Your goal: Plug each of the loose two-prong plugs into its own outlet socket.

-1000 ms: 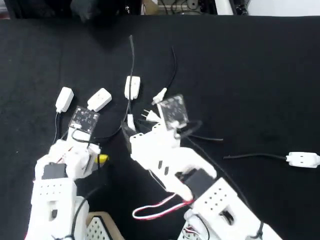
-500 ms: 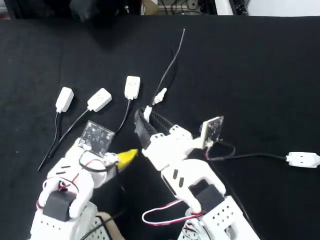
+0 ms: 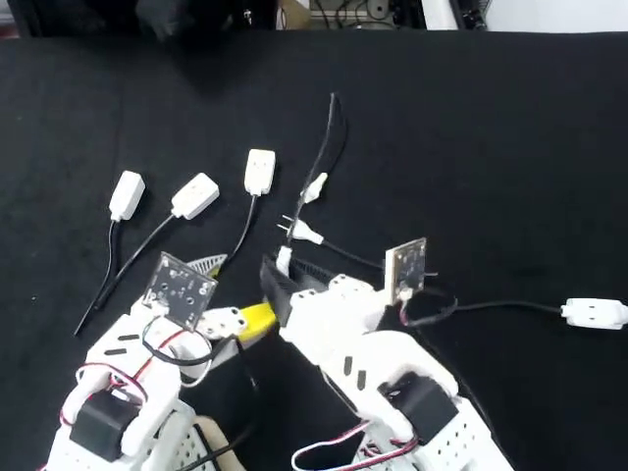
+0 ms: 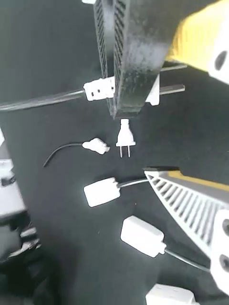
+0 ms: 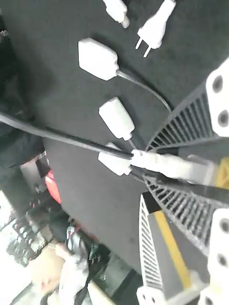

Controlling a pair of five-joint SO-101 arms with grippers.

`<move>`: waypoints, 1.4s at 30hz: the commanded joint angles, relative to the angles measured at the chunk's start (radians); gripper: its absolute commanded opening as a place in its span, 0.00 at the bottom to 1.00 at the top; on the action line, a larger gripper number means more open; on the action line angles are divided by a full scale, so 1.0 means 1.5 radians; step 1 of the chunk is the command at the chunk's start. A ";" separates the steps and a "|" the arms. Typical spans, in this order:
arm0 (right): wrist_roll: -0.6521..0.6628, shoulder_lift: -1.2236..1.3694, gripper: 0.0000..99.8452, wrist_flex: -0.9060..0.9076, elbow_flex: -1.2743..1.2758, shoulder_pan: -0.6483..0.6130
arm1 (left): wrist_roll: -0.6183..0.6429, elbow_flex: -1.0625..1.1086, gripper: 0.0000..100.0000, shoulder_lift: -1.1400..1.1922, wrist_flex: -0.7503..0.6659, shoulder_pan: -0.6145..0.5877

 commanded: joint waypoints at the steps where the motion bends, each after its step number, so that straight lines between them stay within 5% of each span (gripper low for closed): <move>1: 0.049 -0.047 0.01 0.050 -0.043 -0.023 | 0.005 -0.008 0.34 0.001 -0.024 -0.026; 14: 0.094 -0.061 0.01 0.171 -0.117 -0.023 | -0.063 0.088 0.34 0.001 -0.090 -0.069; 42: 0.165 -0.058 0.01 0.218 -0.119 -0.085 | -0.039 0.071 0.34 0.001 -0.079 -0.113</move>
